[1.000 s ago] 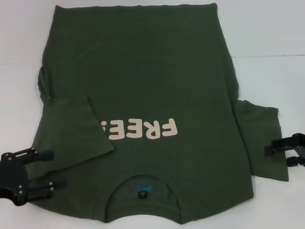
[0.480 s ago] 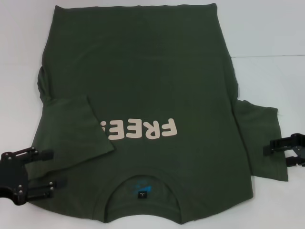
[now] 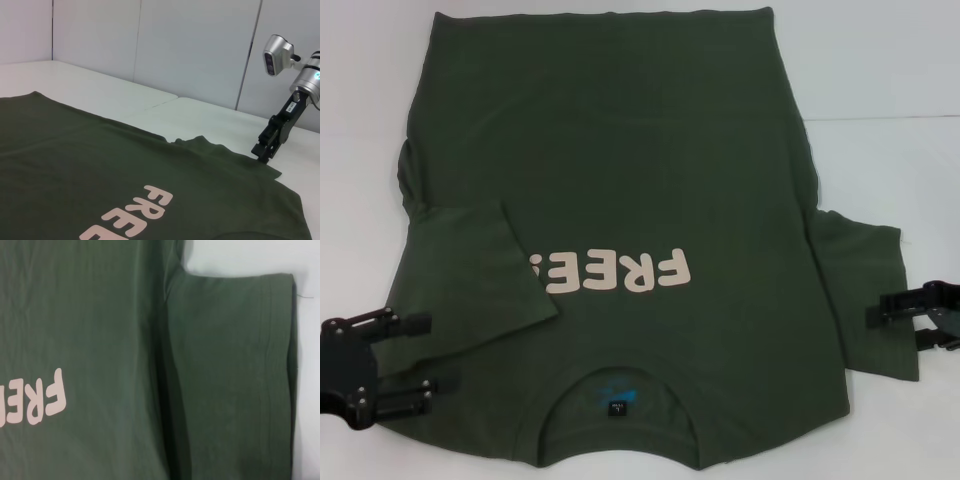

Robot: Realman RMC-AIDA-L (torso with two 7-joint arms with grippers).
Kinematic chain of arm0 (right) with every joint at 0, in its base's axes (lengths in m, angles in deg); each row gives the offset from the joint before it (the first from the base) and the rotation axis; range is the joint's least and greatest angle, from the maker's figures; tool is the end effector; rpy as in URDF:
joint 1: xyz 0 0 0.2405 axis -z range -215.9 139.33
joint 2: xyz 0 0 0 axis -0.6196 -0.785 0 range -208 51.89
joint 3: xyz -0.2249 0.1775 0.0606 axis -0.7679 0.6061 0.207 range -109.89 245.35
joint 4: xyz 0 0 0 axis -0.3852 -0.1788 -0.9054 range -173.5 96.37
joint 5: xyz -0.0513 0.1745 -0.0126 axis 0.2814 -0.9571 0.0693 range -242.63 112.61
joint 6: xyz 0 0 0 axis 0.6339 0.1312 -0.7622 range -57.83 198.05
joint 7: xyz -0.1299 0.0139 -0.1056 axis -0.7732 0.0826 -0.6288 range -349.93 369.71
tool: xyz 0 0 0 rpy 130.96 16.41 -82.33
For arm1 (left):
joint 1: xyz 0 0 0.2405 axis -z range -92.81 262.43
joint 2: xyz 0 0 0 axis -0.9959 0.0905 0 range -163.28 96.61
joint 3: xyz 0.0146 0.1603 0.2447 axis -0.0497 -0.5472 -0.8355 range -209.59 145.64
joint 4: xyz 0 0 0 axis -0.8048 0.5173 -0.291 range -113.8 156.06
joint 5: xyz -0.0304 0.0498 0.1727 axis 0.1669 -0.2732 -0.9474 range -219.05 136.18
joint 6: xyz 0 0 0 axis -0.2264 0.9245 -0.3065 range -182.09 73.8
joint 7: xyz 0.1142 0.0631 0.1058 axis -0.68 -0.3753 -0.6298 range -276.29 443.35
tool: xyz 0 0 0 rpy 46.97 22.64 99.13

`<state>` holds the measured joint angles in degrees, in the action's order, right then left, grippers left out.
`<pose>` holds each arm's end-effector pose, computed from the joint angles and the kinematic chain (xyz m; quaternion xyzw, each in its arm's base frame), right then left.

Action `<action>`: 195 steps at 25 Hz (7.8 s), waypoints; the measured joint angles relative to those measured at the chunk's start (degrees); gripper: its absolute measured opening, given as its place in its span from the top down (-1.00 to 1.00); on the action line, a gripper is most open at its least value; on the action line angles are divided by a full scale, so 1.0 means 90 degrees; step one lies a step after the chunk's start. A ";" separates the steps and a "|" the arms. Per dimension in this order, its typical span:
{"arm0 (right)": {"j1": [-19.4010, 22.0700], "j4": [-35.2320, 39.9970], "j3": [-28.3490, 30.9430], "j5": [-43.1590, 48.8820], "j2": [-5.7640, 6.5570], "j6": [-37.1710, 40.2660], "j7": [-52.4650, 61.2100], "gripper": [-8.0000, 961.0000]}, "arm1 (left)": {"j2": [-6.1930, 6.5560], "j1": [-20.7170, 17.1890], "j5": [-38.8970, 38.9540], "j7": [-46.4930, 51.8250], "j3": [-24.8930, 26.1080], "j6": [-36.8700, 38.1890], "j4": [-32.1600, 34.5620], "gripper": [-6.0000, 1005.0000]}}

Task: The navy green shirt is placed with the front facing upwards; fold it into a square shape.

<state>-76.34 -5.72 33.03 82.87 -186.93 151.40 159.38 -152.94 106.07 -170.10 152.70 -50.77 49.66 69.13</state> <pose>0.3483 0.3609 0.0128 -0.6790 0.7185 0.0260 0.1488 -0.3252 0.2688 0.0065 -0.9368 -0.2014 -0.2134 0.1905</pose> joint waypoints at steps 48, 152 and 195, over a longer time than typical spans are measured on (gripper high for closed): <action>0.0078 -0.0448 0.0006 -0.0561 0.0062 -0.0107 -0.0096 0.49 | 0.0005 0.0022 0.0005 0.0009 0.0038 -0.0002 -0.0001 -0.62; -0.1029 -0.0124 -0.0609 -0.2076 -0.0687 -0.0605 -0.1047 0.96 | -0.0028 0.0137 0.0358 0.0518 0.0026 0.0097 -0.0050 -0.62; -0.0965 -0.0280 -0.0606 -0.2930 -0.0861 -0.1128 -0.1456 -0.27 | -0.0046 0.0147 0.0361 0.0528 0.0012 0.0118 -0.0057 -0.61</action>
<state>-85.03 -8.25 27.57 56.51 -194.67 141.25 146.28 -153.36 107.40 -166.85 157.45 -50.66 50.72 68.61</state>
